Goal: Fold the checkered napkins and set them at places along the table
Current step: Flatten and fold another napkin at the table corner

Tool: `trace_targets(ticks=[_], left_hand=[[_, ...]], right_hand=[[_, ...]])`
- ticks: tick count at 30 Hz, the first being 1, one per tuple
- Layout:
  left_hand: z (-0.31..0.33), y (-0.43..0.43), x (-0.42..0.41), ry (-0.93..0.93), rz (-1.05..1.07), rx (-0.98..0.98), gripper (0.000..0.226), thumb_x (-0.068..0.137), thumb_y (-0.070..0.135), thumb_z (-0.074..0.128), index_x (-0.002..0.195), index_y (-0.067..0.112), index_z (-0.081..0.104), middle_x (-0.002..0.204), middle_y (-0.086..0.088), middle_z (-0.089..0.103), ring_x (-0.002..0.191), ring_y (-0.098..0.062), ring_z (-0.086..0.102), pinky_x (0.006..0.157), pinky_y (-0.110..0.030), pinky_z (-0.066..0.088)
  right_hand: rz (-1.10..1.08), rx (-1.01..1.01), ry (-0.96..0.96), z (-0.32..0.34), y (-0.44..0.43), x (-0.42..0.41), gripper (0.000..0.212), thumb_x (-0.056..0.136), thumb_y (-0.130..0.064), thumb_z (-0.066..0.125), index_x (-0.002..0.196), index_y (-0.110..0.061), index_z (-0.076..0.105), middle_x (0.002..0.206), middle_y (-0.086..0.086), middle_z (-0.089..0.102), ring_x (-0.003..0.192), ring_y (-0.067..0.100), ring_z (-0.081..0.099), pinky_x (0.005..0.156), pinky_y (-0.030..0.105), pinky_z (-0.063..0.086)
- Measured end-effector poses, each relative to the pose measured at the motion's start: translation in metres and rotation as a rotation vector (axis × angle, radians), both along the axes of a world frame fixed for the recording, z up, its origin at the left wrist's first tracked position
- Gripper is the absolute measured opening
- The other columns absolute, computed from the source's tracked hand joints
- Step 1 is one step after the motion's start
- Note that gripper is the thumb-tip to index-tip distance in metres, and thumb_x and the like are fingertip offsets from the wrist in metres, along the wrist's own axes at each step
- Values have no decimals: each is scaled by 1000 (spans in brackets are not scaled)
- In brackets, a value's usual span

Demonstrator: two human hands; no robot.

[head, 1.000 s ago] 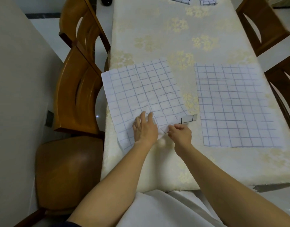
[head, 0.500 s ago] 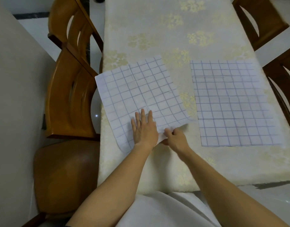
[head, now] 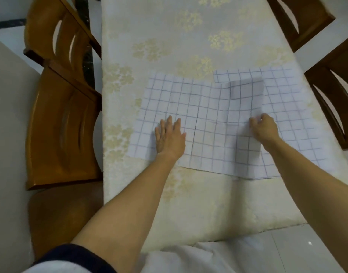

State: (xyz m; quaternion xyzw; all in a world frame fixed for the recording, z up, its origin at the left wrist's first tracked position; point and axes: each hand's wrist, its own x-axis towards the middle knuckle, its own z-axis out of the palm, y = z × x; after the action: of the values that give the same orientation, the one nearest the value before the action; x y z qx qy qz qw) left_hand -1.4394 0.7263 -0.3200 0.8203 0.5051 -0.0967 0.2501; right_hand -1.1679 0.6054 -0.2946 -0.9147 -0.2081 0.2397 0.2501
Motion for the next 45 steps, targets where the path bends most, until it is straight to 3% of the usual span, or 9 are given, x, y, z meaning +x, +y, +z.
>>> trace_targets(ticks=[5,9,13,20,26,29,37,41,45], left_hand=[[-7,64,4,-46,188,60,62,107,42,42,161,23,19,170,-6,7,155,-27,9,126,-48,9],[-12,96,-6,-33,305,55,71,101,48,54,159,23,23,169,-8,6,154,-31,10,124,-46,12],[-12,107,-26,-52,566,153,69,97,43,62,152,18,30,154,-12,30,136,-33,33,112,-44,31],[-13,122,-61,-117,710,-66,41,102,42,54,127,10,56,125,-13,64,110,-33,62,96,-47,52],[-7,103,-99,-127,709,-58,45,103,45,50,133,12,57,129,-12,61,111,-33,60,99,-48,50],[-9,87,-125,-186,730,-70,39,104,42,50,126,10,58,119,-12,64,99,-30,62,83,-39,55],[-12,37,-176,-193,787,-24,26,105,36,50,121,16,56,115,-10,64,100,-30,63,73,-38,49],[-14,18,-181,-175,764,110,27,102,34,55,121,15,53,122,-9,61,113,-27,57,89,-39,49],[-12,5,-166,-93,674,344,56,98,37,60,144,15,37,148,-13,40,130,-32,42,106,-46,38]], right_hand=[[-11,44,-4,-15,18,8,31,103,-25,50,118,1,55,120,24,61,106,36,59,79,33,40],[-23,35,21,-25,26,11,25,101,-26,52,112,-3,57,116,22,63,104,37,61,79,35,44],[-37,35,20,-27,27,8,32,102,-24,53,124,-1,55,101,15,60,92,30,56,81,38,46],[-53,17,34,-24,31,-5,25,99,-26,59,112,-4,54,96,15,57,87,31,56,73,35,41],[-7,-5,42,-10,30,-14,52,90,-30,74,129,-3,54,118,18,63,97,32,59,81,40,52],[11,9,47,-3,28,-27,57,87,-31,78,134,-6,54,119,15,63,104,33,62,91,46,56],[22,58,20,-10,18,-73,55,93,-22,72,140,-6,48,126,18,61,106,34,60,85,36,47],[-12,114,-4,-11,16,-81,53,95,-20,68,143,-11,46,131,15,59,118,34,57,90,36,43],[86,22,-316,-12,21,-90,62,98,-32,60,152,-11,35,150,13,48,137,36,43,115,53,28]])
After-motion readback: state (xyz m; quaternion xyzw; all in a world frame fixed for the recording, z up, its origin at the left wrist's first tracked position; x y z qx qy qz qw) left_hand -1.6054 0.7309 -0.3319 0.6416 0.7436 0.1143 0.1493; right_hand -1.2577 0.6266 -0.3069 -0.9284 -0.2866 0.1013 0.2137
